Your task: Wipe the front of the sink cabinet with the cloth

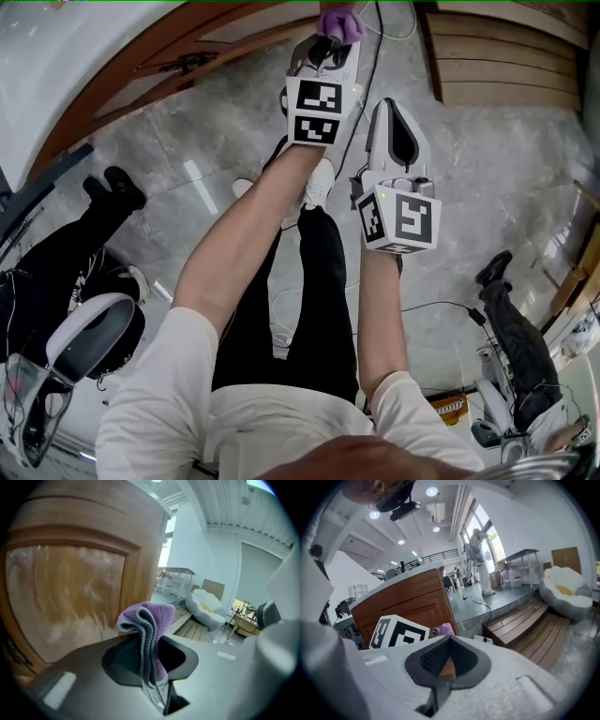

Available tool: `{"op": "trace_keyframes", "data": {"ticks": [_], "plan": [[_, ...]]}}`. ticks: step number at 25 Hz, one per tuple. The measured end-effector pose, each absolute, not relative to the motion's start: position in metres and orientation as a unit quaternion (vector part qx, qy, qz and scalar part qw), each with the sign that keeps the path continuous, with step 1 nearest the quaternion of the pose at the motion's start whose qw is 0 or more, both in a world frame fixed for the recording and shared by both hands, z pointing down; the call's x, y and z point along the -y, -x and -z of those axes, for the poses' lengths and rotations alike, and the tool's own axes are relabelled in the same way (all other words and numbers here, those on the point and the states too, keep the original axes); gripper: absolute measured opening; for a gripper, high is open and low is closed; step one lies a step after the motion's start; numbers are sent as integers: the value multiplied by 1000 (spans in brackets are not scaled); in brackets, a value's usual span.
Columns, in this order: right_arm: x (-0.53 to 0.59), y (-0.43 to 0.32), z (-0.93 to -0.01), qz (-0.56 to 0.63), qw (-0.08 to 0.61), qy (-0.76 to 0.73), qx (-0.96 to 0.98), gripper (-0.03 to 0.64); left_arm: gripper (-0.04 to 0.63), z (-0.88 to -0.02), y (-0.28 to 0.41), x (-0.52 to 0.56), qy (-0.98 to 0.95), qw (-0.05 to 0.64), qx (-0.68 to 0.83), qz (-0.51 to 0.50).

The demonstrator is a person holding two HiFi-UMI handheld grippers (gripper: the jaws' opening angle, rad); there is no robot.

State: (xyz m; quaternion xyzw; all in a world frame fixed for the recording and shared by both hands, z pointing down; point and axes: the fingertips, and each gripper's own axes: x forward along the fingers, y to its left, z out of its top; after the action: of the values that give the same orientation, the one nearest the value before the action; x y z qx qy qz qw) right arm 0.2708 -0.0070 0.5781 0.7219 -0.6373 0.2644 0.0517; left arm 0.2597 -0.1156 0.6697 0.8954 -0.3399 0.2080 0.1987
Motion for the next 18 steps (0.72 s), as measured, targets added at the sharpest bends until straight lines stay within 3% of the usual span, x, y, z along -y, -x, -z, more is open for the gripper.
{"op": "trace_keyframes", "data": {"ticks": [10,18], "plan": [[17,-239,-473,-265,18,-709,654,-3,74,-552,-189,97,-891,212,355,-185],[16,-213,-361,-228,16,-700,676,-3,74,-405,-121,82,-894,188,381,-143]]}}
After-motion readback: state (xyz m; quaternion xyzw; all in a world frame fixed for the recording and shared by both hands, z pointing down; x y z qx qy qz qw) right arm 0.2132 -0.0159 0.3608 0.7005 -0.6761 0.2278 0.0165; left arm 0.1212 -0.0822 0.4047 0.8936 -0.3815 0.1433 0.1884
